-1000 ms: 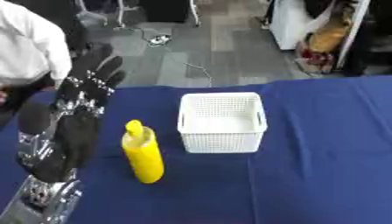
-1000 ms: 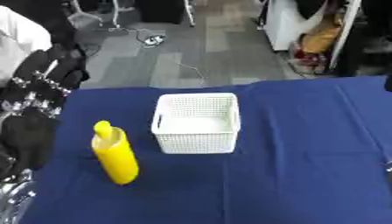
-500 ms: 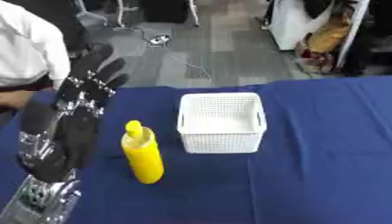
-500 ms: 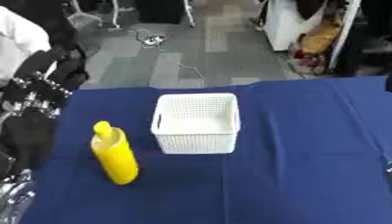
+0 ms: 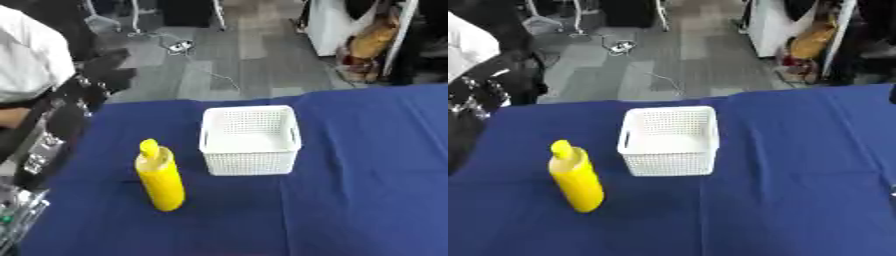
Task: Pick up objects on the table and place them in the box.
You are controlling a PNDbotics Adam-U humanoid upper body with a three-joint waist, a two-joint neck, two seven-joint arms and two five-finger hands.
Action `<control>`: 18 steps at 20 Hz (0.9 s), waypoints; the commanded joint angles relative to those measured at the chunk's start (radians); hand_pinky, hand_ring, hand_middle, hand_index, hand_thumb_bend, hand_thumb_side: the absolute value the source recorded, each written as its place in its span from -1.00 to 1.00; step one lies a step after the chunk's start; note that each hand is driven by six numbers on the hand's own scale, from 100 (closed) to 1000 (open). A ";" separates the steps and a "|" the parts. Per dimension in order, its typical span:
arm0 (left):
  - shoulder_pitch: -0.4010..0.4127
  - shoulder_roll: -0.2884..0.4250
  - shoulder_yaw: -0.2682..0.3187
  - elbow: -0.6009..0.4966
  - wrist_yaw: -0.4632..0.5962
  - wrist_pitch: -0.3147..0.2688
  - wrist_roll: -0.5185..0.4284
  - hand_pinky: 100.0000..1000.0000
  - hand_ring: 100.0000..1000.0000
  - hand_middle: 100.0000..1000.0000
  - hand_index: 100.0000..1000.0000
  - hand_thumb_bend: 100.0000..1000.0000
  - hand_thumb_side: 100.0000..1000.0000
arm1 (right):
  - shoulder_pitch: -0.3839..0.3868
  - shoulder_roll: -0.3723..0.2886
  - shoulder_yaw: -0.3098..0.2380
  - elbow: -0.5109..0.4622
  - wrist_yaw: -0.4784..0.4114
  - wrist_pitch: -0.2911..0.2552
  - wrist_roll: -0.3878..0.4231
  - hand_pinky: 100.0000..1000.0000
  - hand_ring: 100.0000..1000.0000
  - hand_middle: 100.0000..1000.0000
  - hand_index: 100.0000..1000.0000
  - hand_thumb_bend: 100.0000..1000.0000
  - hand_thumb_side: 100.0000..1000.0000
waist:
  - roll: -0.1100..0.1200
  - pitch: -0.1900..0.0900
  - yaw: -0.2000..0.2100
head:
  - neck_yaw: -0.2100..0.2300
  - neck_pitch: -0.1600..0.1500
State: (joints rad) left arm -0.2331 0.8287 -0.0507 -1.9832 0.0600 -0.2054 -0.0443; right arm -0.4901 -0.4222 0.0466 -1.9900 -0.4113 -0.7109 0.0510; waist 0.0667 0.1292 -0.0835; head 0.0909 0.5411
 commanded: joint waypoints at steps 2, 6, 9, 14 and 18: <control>-0.030 0.095 -0.002 -0.005 -0.069 0.068 -0.046 0.90 0.88 1.00 0.97 -0.36 1.00 | -0.008 -0.019 -0.002 -0.010 -0.002 0.001 0.001 -0.61 -0.40 -0.17 0.25 -1.00 0.91 | 0.000 -0.019 -0.003 | 0.015 -0.003; -0.047 0.119 -0.005 0.034 -0.097 0.090 -0.076 0.95 0.90 1.00 0.97 -0.35 1.00 | -0.009 -0.018 -0.001 -0.010 -0.004 0.001 0.004 -0.61 -0.40 -0.17 0.25 -1.00 0.91 | 0.002 -0.020 -0.008 | 0.018 -0.001; -0.057 0.133 -0.010 0.061 -0.119 0.096 -0.109 1.00 0.91 1.00 0.96 -0.34 1.00 | -0.008 -0.018 0.001 -0.010 -0.006 0.001 0.006 -0.61 -0.40 -0.17 0.25 -1.00 0.91 | 0.003 -0.021 -0.010 | 0.022 0.001; -0.085 0.156 -0.023 0.112 -0.166 0.101 -0.171 1.00 0.94 1.00 0.97 -0.32 1.00 | -0.008 -0.018 0.002 -0.010 -0.009 0.002 0.009 -0.61 -0.40 -0.17 0.25 -1.00 0.91 | 0.003 -0.021 -0.013 | 0.025 0.000; -0.115 0.185 -0.038 0.176 -0.179 0.102 -0.218 1.00 0.95 1.00 0.97 -0.31 1.00 | -0.008 -0.019 0.003 -0.010 -0.009 0.004 0.010 -0.61 -0.40 -0.17 0.25 -1.00 0.91 | 0.004 -0.020 -0.015 | 0.027 0.002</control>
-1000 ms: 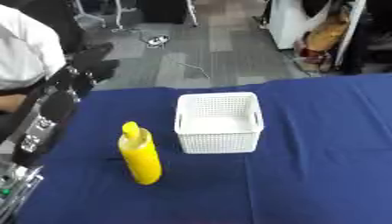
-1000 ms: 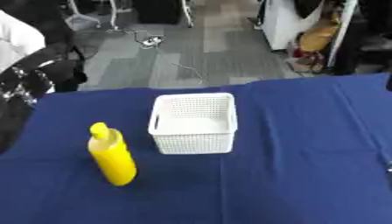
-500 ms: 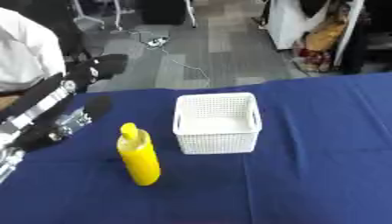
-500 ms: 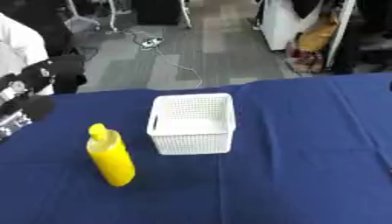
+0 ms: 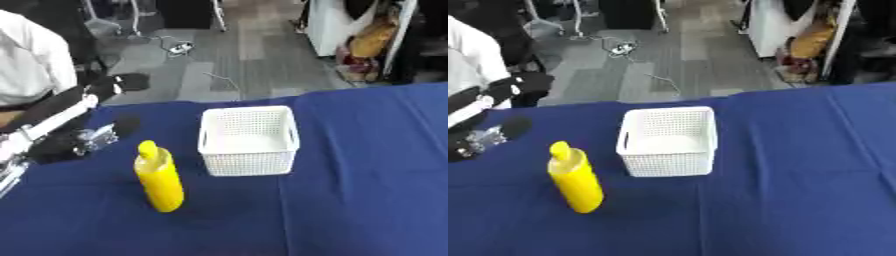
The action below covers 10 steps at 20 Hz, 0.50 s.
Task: Pick up objects on the table and place them in the box.
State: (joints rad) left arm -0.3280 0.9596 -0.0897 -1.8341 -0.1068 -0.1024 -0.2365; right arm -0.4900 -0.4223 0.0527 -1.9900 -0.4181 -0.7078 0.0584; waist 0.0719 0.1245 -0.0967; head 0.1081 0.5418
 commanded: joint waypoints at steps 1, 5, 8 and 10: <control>-0.027 0.061 -0.004 0.042 -0.017 -0.003 -0.037 1.00 0.96 1.00 0.97 -0.29 1.00 | -0.008 -0.020 -0.003 -0.010 -0.002 0.002 0.003 -0.61 -0.40 -0.17 0.25 -1.00 0.91 | -0.001 -0.015 -0.002 | 0.011 0.003; -0.048 0.057 -0.012 0.085 -0.036 -0.011 -0.081 1.00 0.97 1.00 0.97 -0.24 1.00 | -0.009 -0.019 -0.004 -0.010 -0.002 0.003 0.003 -0.61 -0.40 -0.17 0.25 -1.00 0.91 | -0.002 -0.014 -0.005 | 0.012 0.005; -0.062 0.050 -0.019 0.111 -0.044 -0.020 -0.127 1.00 0.96 1.00 0.96 -0.09 1.00 | -0.009 -0.018 -0.004 -0.010 -0.001 0.004 0.003 -0.61 -0.40 -0.16 0.25 -1.00 0.91 | -0.002 -0.015 -0.006 | 0.014 0.006; -0.072 0.049 -0.024 0.133 -0.046 -0.032 -0.162 1.00 0.96 1.00 0.95 0.05 1.00 | -0.009 -0.018 -0.003 -0.010 -0.001 0.004 0.003 -0.61 -0.40 -0.16 0.25 -1.00 0.91 | -0.002 -0.015 -0.007 | 0.015 0.005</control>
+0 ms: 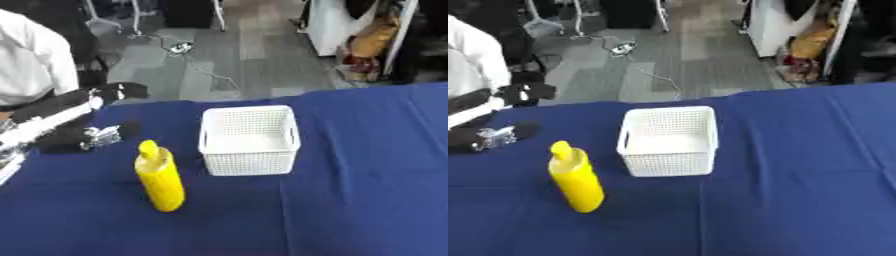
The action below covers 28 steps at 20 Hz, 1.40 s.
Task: Pick up objects on the table and place them in the box.
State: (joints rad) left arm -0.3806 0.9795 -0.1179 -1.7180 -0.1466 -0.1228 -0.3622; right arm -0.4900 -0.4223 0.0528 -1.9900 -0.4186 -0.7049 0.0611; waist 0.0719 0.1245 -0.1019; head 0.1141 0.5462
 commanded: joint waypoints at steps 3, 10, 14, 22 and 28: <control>-0.029 0.023 0.000 0.049 -0.013 -0.022 -0.076 1.00 0.97 1.00 0.96 0.19 1.00 | -0.010 -0.017 -0.004 -0.010 -0.001 0.002 0.001 -0.61 -0.40 -0.17 0.25 -1.00 0.91 | -0.002 -0.014 -0.004 | 0.009 -0.001; -0.037 0.016 -0.006 0.070 -0.033 -0.027 -0.147 1.00 0.98 1.00 0.96 0.33 1.00 | -0.015 -0.012 -0.003 -0.010 -0.002 0.003 0.001 -0.61 -0.40 -0.16 0.25 -1.00 0.92 | -0.002 -0.011 -0.010 | 0.010 -0.003; -0.045 0.006 -0.008 0.076 -0.037 -0.028 -0.168 1.00 0.97 1.00 0.96 0.41 1.00 | -0.016 -0.011 -0.003 -0.010 -0.003 0.003 0.001 -0.61 -0.40 -0.16 0.25 -1.00 0.92 | -0.002 -0.010 -0.012 | 0.012 -0.003; -0.038 -0.005 -0.018 0.083 -0.049 -0.032 -0.198 1.00 0.98 1.00 0.96 0.51 1.00 | -0.018 -0.011 -0.002 -0.010 -0.005 0.003 0.002 -0.60 -0.40 -0.16 0.25 -1.00 0.92 | -0.003 -0.008 -0.013 | 0.015 -0.008; -0.050 -0.018 -0.028 0.113 -0.070 -0.035 -0.211 1.00 0.98 1.00 0.96 0.57 1.00 | -0.018 -0.010 -0.003 -0.010 -0.005 0.004 0.003 -0.60 -0.40 -0.16 0.25 -1.00 0.92 | -0.005 -0.007 -0.015 | 0.020 -0.012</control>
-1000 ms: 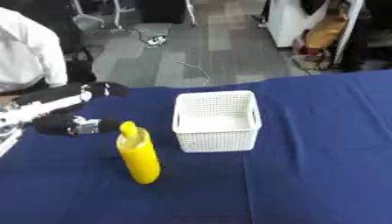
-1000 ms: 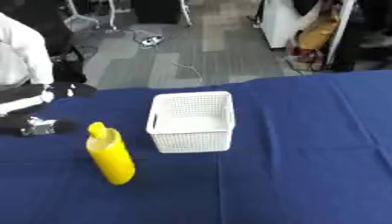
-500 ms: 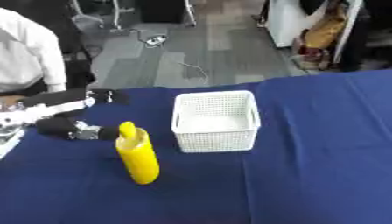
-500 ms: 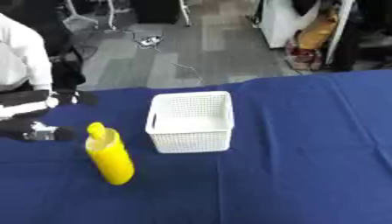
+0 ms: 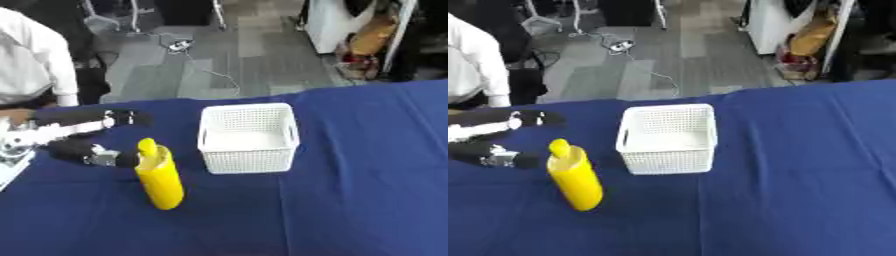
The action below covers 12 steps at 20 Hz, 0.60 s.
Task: Pick up objects on the table and place them in the box.
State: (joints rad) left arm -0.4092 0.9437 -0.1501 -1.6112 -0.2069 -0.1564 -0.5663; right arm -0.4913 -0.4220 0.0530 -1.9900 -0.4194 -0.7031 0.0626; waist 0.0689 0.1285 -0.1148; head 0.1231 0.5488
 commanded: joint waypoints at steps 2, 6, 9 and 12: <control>-0.026 0.014 0.002 0.020 -0.016 -0.004 -0.010 1.00 0.98 1.00 0.96 0.62 1.00 | -0.018 -0.009 -0.003 -0.010 -0.004 0.003 0.001 -0.60 -0.40 -0.16 0.25 -1.00 0.92 | -0.002 -0.010 -0.003 | 0.014 -0.019; -0.038 0.007 0.000 0.052 -0.033 -0.012 -0.014 1.00 0.98 1.00 0.95 0.65 1.00 | -0.019 -0.005 -0.006 -0.010 -0.002 0.003 -0.003 -0.60 -0.40 -0.16 0.26 -1.00 0.91 | -0.003 -0.008 -0.007 | 0.021 -0.030; -0.044 0.001 -0.002 0.072 -0.044 -0.021 -0.009 1.00 0.98 1.00 0.95 0.64 1.00 | -0.021 -0.001 -0.007 -0.010 0.000 0.004 -0.007 -0.60 -0.40 -0.16 0.26 -1.00 0.91 | -0.004 -0.006 -0.009 | 0.023 -0.033; -0.053 -0.003 -0.003 0.092 -0.053 -0.027 -0.001 1.00 0.97 1.00 0.95 0.60 1.00 | -0.023 0.002 -0.007 -0.010 0.001 0.003 -0.009 -0.60 -0.40 -0.16 0.26 -1.00 0.91 | -0.005 -0.003 -0.013 | 0.025 -0.034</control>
State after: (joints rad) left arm -0.4470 0.9197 -0.1610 -1.5205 -0.2537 -0.1779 -0.5706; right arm -0.4976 -0.4125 0.0524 -1.9900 -0.4193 -0.6995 0.0572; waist 0.0663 0.1368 -0.1275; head 0.1400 0.5276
